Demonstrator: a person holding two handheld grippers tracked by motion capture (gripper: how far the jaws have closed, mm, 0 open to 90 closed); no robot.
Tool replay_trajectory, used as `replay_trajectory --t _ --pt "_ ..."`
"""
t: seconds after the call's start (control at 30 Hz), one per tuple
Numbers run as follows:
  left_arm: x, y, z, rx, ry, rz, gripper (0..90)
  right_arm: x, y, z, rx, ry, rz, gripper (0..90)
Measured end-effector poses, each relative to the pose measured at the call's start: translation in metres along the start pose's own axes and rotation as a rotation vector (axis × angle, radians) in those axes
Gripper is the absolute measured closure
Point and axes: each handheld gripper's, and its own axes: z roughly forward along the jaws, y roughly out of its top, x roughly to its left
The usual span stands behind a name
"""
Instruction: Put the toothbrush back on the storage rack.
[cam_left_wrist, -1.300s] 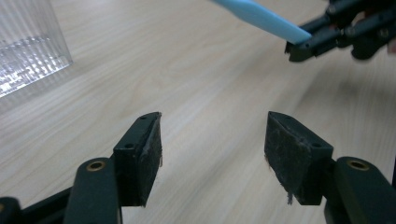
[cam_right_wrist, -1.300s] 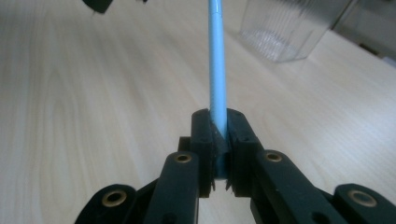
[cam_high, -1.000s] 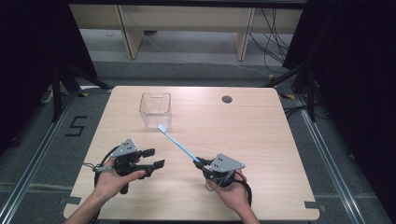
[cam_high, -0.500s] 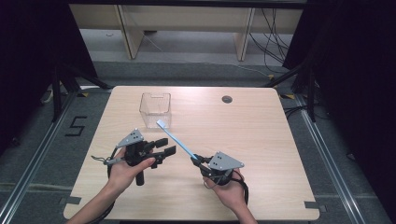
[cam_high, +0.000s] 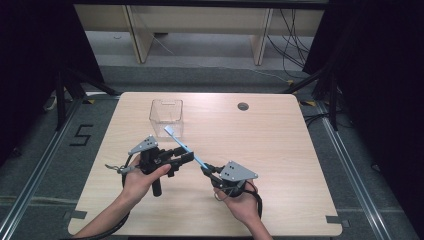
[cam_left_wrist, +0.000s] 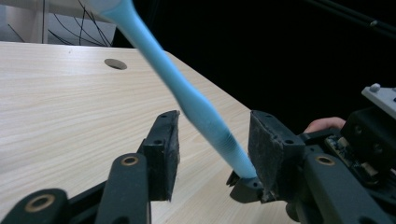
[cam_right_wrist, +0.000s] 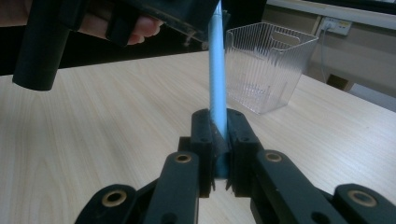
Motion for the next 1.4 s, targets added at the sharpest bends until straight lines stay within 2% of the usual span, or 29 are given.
replay_trajectory --t 0.23,0.27,0.43,0.63,0.67,0.7,0.77,0.83,0.9,1.0,1.03,1.07,1.13,1.17,1.2,1.3,1.33,1.4 --pt "0.000 0.003 0.001 -0.022 0.005 0.000 60.2 0.003 0.001 0.002 -0.002 -0.020 0.001 83.7" --pt "0.000 0.003 0.001 -0.029 0.001 -0.002 64.3 0.003 0.001 0.002 -0.005 -0.025 0.003 83.7" --pt "-0.001 0.004 0.001 -0.049 -0.014 -0.001 68.4 0.005 0.001 0.003 -0.008 -0.031 0.008 83.5" --pt "-0.005 0.006 0.002 -0.067 -0.042 0.021 73.1 0.006 0.001 0.006 0.009 -0.028 -0.005 82.7" --pt "-0.006 0.007 0.002 -0.071 -0.050 0.025 73.9 0.006 0.001 0.007 0.000 -0.015 -0.004 82.4" --pt "-0.007 0.007 0.002 -0.073 -0.056 0.029 74.9 0.007 0.001 0.008 0.009 -0.025 -0.006 81.8" --pt "-0.010 0.007 0.003 -0.073 -0.073 0.052 77.9 0.010 0.002 0.011 0.019 -0.009 -0.011 79.5" --pt "-0.011 0.007 0.004 -0.070 -0.077 0.059 78.9 0.011 0.002 0.012 0.029 -0.009 -0.016 78.8" --pt "-0.013 0.007 0.004 -0.070 -0.084 0.083 80.2 0.013 0.002 0.015 0.028 -0.007 -0.028 77.3" --pt "-0.014 0.008 0.004 -0.068 -0.090 0.100 80.7 0.015 0.004 0.017 0.028 -0.003 -0.030 71.7" --pt "-0.015 0.008 0.004 -0.066 -0.090 0.106 80.8 0.016 0.004 0.018 0.034 -0.003 -0.032 67.4" --pt "-0.015 0.008 0.004 -0.071 -0.093 0.106 80.8 0.016 0.004 0.018 0.034 -0.003 -0.032 67.4" --pt "-0.016 0.010 0.002 -0.075 -0.088 0.119 80.9 0.015 0.004 0.018 0.025 -0.013 -0.033 60.6" --pt "-0.016 0.010 0.001 -0.074 -0.080 0.126 80.9 0.015 0.004 0.018 0.025 -0.013 -0.033 60.6" --pt "-0.015 0.011 -0.001 -0.080 -0.060 0.138 80.9 0.015 0.004 0.016 0.029 -0.043 -0.029 57.0" --pt "-0.013 0.012 -0.003 -0.087 -0.043 0.147 80.9 0.014 0.004 0.014 0.035 -0.045 -0.025 54.3" --pt "-0.012 0.013 -0.006 -0.087 -0.016 0.160 80.9 0.014 0.004 0.012 0.039 -0.062 -0.033 52.5" --pt "-0.011 0.014 -0.007 -0.090 -0.002 0.165 81.0 0.014 0.004 0.012 0.042 -0.066 -0.034 52.1"
